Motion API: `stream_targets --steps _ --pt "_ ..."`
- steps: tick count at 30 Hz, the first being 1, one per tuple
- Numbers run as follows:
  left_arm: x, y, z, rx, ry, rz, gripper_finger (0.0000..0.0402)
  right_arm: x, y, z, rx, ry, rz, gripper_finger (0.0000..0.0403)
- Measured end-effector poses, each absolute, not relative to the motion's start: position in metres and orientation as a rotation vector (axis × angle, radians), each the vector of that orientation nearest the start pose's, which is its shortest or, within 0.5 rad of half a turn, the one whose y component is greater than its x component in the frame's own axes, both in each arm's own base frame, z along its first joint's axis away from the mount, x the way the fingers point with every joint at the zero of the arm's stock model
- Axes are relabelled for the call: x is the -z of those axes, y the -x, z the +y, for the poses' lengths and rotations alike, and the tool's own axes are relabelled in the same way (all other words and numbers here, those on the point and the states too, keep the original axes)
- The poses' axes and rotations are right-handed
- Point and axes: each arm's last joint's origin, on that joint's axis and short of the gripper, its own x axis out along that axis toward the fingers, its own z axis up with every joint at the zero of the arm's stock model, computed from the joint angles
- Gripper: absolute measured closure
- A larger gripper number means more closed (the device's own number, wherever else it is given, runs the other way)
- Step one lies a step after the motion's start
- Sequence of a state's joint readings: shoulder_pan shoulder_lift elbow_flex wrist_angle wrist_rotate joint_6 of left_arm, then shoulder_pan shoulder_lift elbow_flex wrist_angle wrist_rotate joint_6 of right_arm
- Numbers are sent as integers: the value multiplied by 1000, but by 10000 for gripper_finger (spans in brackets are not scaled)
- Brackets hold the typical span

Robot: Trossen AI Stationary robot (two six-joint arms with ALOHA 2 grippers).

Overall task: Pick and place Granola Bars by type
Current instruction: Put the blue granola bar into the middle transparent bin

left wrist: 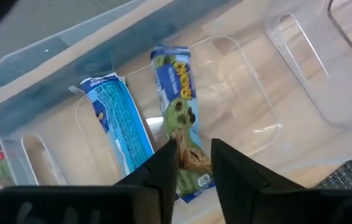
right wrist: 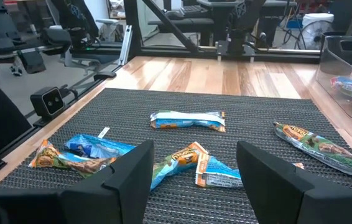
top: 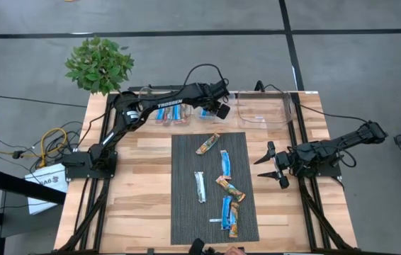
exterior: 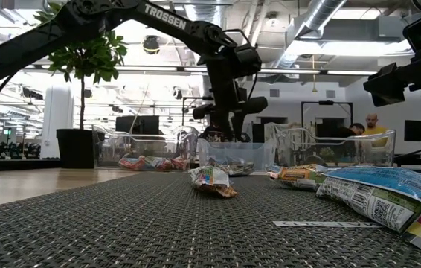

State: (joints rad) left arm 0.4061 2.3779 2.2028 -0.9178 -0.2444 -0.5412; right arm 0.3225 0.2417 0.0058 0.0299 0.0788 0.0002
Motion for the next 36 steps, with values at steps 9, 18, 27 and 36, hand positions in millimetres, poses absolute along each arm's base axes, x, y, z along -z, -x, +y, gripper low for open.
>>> stream_targets --steps 9,18,27,36 --pt "-217 -461 208 -878 556 931 269 -148 -106 33 -243 41 202 182" --pt "-220 -465 206 -836 518 918 269 -148 -106 33 -243 41 202 182" --pt "-230 -477 184 -705 426 902 269 -148 -106 33 -243 41 203 182" --pt "-249 -494 143 -471 267 907 269 -148 -106 33 -243 41 202 182"
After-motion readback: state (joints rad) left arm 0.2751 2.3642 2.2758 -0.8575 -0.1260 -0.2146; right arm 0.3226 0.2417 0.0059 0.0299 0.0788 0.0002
